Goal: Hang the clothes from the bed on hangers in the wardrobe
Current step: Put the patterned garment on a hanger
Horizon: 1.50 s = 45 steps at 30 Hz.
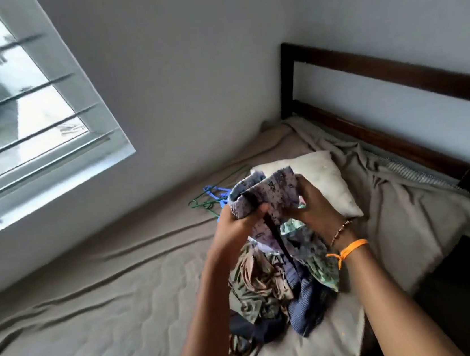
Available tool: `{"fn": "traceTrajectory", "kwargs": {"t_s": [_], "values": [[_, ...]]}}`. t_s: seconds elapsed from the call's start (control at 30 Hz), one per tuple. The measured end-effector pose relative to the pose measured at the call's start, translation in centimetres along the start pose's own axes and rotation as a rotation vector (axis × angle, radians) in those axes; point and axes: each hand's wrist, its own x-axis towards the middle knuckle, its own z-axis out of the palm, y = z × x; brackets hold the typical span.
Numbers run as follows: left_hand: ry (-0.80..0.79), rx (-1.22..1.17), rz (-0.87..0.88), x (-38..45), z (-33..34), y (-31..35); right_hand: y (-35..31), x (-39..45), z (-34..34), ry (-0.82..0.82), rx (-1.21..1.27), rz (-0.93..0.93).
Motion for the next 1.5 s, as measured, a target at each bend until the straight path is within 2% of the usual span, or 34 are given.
{"fn": "traceTrajectory", "kwargs": {"t_s": [0.07, 0.17, 0.23, 0.3, 0.4, 0.47, 0.53, 0.6, 0.7, 0.83, 0.97, 1.07, 1.1, 1.17, 1.27, 1.33, 1.4, 1.5], "values": [[-0.054, -0.063, 0.033, -0.1, -0.9, 2.4, -3.2, 0.5, 0.5, -0.082, 0.139, -0.057], [-0.156, -0.181, 0.066, 0.5, -1.3, 5.9, -8.0, 1.0, 1.5, -0.186, 0.480, -0.081], [-0.222, -0.359, 0.040, 0.9, -1.2, 8.8, -11.2, 1.4, 2.0, -0.274, 0.713, -0.115], [-0.288, -0.513, 0.076, 1.8, -1.5, 11.7, -14.4, 2.5, 2.0, -0.271, 0.782, -0.163], [-0.274, -0.523, 0.171, 2.6, -2.3, 17.0, -18.5, 4.8, 0.9, -0.101, 0.596, -0.332], [-0.151, -0.419, 0.300, 3.8, -3.2, 19.7, -21.2, 6.2, -0.7, 0.086, 0.405, -0.463], [0.019, -0.207, 0.473, 4.9, -4.1, 21.9, -23.4, 7.5, -2.9, 0.321, 0.235, -0.571], [0.189, -0.072, 0.579, 5.9, -5.0, 23.4, -25.4, 8.8, -5.0, 0.511, 0.201, -0.609], [0.313, -0.005, 0.621, 6.5, -6.3, 24.8, -27.0, 10.2, -7.4, 0.648, 0.213, -0.634], [0.294, -0.011, 0.643, 7.3, -6.7, 25.1, -27.8, 9.7, -8.1, 0.574, 0.153, -0.701], [0.234, -0.059, 0.762, 7.3, -6.5, 25.1, -28.5, 7.2, -8.6, 0.434, 0.144, -0.773], [0.057, -0.135, 0.799, 7.2, -6.0, 26.3, -29.4, 5.5, -9.1, 0.274, 0.258, -0.864], [0.024, -0.132, 0.800, 7.5, -5.6, 26.8, -29.8, 5.6, -9.4, 0.264, 0.277, -0.859], [0.104, -0.066, 0.748, 9.2, -4.8, 27.8, -30.3, 7.2, -10.1, 0.395, 0.172, -0.805], [0.403, 0.228, 0.610, 12.5, -4.3, 28.8, -30.1, 10.8, -11.2, 0.728, -0.420, -0.671], [0.440, 0.261, 0.627, 12.7, -3.9, 29.3, -29.9, 11.5, -11.4, 0.820, -0.447, -0.699], [0.328, 0.125, 0.725, 10.7, -3.1, 30.6, -30.9, 10.0, -11.4, 0.777, -0.318, -0.802], [0.058, 0.013, 0.834, 7.7, -3.6, 32.5, -32.4, 6.9, -12.1, 0.532, -0.034, -0.925]]}}
